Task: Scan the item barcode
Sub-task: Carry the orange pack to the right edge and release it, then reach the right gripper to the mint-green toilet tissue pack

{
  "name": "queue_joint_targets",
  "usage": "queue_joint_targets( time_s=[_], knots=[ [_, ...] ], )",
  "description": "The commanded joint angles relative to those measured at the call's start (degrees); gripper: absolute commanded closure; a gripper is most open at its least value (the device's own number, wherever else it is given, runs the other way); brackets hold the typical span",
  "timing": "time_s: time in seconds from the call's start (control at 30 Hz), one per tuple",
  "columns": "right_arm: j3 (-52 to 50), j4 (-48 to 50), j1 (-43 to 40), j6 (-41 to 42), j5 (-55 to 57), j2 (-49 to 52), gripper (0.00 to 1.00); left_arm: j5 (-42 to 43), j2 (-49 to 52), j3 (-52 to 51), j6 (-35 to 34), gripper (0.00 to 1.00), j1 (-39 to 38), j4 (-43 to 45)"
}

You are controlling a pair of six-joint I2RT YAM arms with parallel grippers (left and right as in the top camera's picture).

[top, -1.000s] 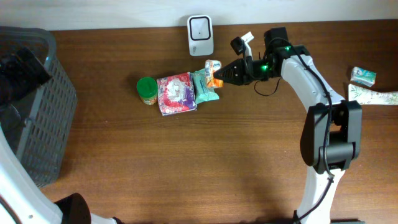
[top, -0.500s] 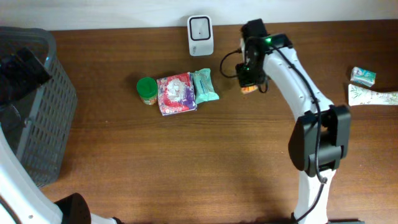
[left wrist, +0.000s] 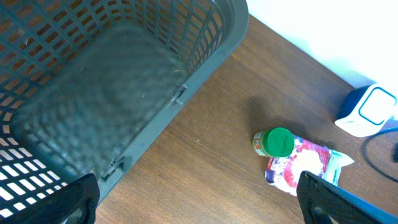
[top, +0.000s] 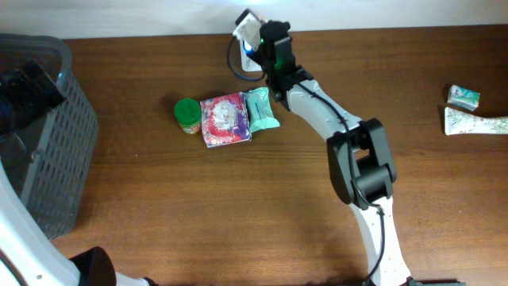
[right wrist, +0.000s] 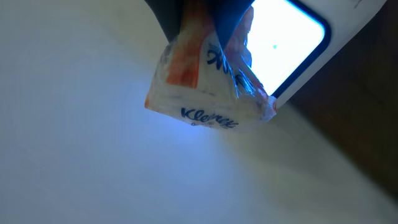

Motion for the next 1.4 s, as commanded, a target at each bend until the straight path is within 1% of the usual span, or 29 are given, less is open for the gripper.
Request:
queue_joint_targets(
  time_s=[0.0,0.07,0.1,0.13,0.17,0.2,0.23,0.27,0.33,0.37,0.4,0.47,0.57,0.63,0.67,0.7,0.73,0.8,0.83,0.87,0.97,1.0,1.03,1.07,1.13,1.2,1.27,1.3,1.37],
  knots=[
    [0.1,0.3,0.0,-1.1,-1.6,1.1,0.96,0.2,-0.4,0.0,-0.5,0.01,0.2,0.0],
    [0.1,0.0,-0.2,0.3,-1.0,1.1,0.96,0.2,-0.4,0.0,-0.5,0.01,0.2,0.0],
    [0.3,0.0,-0.2,3.5,0.0,1.0,0.96,0.2,-0.4,0.0,-0.5,0.01,0.2,0.0],
    [1.9,-0.2,-0.4,11.0,5.0,0.9,0.96,0.2,-0.4,0.0,-0.5,0.01,0.2,0.0],
    [3.6,-2.1,-1.1,16.6,7.1,0.3,0.96,0.2,-0.4,0.0,-0.5,0.01,0.2,0.0],
    [6.8,-9.2,-3.6,24.7,7.1,-2.1,0.96,0.2,-0.4,0.0,-0.5,0.01,0.2,0.0],
    [8.0,-13.3,-5.5,29.2,7.1,-3.5,0.96,0.2,-0.4,0.0,-0.5,0.01,0.2,0.0],
    [9.7,-21.5,-9.4,36.2,7.0,-5.5,0.96,0.2,-0.4,0.0,-0.5,0.01,0.2,0.0],
    [10.1,-31.8,-14.8,42.2,7.0,-7.6,0.96,0.2,-0.4,0.0,-0.5,0.01,0.2,0.0],
    [10.0,-38.9,-19.2,45.6,7.0,-7.8,0.96,0.2,-0.4,0.0,-0.5,0.01,0.2,0.0],
    [10.0,-43.4,-21.9,46.6,6.6,-7.8,0.96,0.2,-0.4,0.0,-0.5,0.01,0.2,0.0],
    [9.9,-54.4,-30.8,50.5,6.2,-7.3,0.96,0.2,-0.4,0.0,-0.5,0.01,0.2,0.0],
    [8.3,-58.7,-39.7,50.5,6.2,-7.3,0.96,0.2,-0.4,0.0,-0.5,0.01,0.2,0.0],
    [7.6,-59.0,-44.2,50.5,6.2,-7.3,0.84,0.2,-0.4,0.0,-0.5,0.01,0.2,0.0],
    [7.6,-59.2,-45.0,50.5,6.2,-7.3,0.72,0.2,-0.4,0.0,-0.5,0.01,0.2,0.0],
    [7.6,-59.5,-45.4,50.5,6.2,-7.3,0.08,0.2,-0.4,0.0,-0.5,0.01,0.2,0.0],
    [7.6,-60.1,-45.2,50.4,6.2,-7.3,0.01,0.2,-0.4,0.0,-0.5,0.01,0.2,0.0],
    [7.7,-61.8,-44.2,50.2,4.8,-7.4,0.01,0.2,-0.4,0.0,-0.5,0.01,0.2,0.0],
    [7.8,-62.1,-43.7,50.2,2.7,-8.0,0.01,0.2,-0.4,0.0,-0.5,0.01,0.2,0.0],
    [8.1,-62.2,-42.8,50.3,-1.8,-9.8,0.01,0.2,-0.4,0.0,-0.5,0.01,0.2,0.0],
    [8.1,-64.0,-39.3,50.3,-21.6,-18.4,0.01,0.2,-0.4,0.0,-0.5,0.01,0.2,0.0],
    [8.1,-66.6,-37.8,50.3,-32.4,-20.3,0.01,0.2,-0.4,0.0,-0.5,0.01,0.2,0.0],
    [8.1,-68.7,-36.5,50.3,-40.2,-20.5,0.01,0.2,-0.4,0.0,-0.5,0.01,0.2,0.0],
    [7.7,-73.3,-33.5,50.2,-45.2,-20.2,0.01,0.2,-0.4,0.0,-0.5,0.01,0.2,0.0],
    [6.8,-75.6,-27.7,47.1,-44.6,-20.2,0.01,0.2,-0.4,0.0,-0.5,0.01,0.2,0.0],
    [6.8,-75.8,-21.8,46.6,-43.5,-20.1,0.01,0.2,-0.4,0.0,-0.5,0.01,0.2,0.0],
    [6.8,-75.9,-19.0,46.6,-43.1,-20.1,0.01,0.2,-0.4,0.0,-0.5,0.01,0.2,0.0],
    [6.7,-76.0,-16.5,46.6,-40.7,-20.1,0.01,0.2,-0.4,0.0,-0.5,0.01,0.2,0.0],
    [6.7,-75.9,-13.7,46.6,-39.6,-19.6,0.01,0.2,-0.4,0.0,-0.5,0.01,0.2,0.0]
  ],
)
